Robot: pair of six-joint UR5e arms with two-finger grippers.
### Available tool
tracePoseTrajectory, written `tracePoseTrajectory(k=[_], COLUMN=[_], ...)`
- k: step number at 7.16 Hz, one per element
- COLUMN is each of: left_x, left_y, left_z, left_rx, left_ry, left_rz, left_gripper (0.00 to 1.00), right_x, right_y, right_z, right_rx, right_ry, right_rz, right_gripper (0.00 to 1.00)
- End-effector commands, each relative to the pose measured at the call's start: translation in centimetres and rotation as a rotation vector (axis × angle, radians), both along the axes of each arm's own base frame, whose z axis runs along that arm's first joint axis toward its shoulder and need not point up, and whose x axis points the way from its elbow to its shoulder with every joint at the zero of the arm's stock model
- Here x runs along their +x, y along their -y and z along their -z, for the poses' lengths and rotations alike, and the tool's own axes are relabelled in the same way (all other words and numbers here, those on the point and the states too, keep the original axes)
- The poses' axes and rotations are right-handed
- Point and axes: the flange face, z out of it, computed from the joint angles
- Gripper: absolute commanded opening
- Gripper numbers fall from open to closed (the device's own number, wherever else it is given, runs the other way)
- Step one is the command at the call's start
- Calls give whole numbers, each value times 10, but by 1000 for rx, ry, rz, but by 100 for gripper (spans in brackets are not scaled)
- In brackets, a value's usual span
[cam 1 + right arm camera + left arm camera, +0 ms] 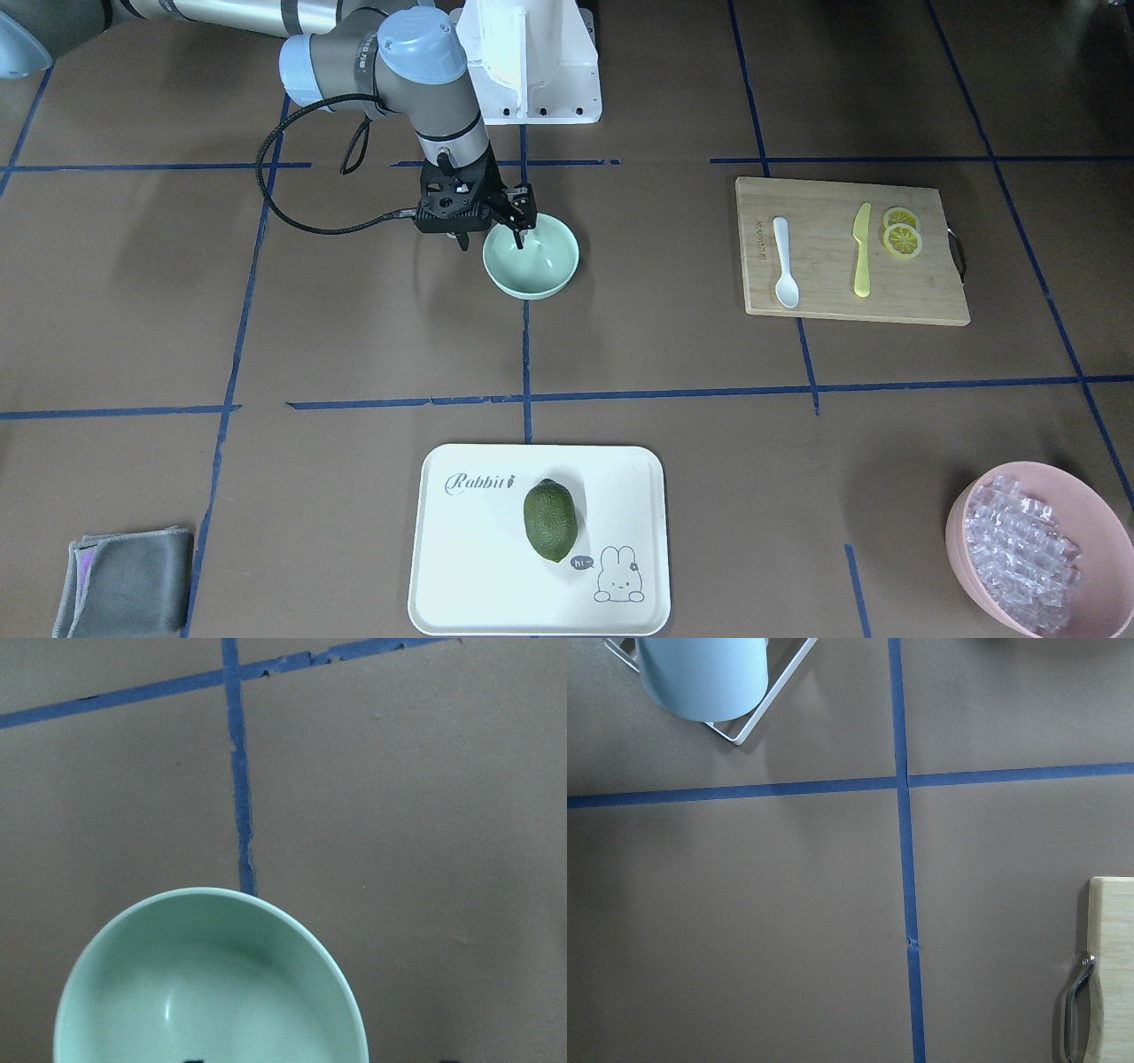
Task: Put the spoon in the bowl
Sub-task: 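Withdraw the right gripper while the left gripper reaches over the white spoon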
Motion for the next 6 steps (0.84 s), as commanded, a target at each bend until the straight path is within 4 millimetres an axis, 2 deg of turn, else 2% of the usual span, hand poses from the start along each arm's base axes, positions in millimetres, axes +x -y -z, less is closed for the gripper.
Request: tracePoseTrajectory(k=[1, 2, 3, 4, 5, 6], left_x=[1, 2, 20, 75, 129, 172], left_y=[5, 8, 3, -8, -20, -33], left_z=[17, 64, 124, 174, 219, 265], left_rx=[32, 116, 117, 89, 28, -14], left_ry=[4, 9, -13, -47, -82, -129], left_rz=[2, 4, 72, 74, 94, 106], left_gripper=[100, 100, 100, 100, 100, 100], right_x=[21, 44, 71, 102, 134, 177], right_y=[6, 13, 25, 36, 42, 50], right_z=[16, 25, 23, 23, 10, -6], right_rx=[12, 0, -34, 11, 54, 118], right_ry=[33, 39, -23, -67, -139, -183], right_rz=[-13, -20, -26, -13, 19, 63], right_gripper=[100, 100, 100, 100, 100, 100])
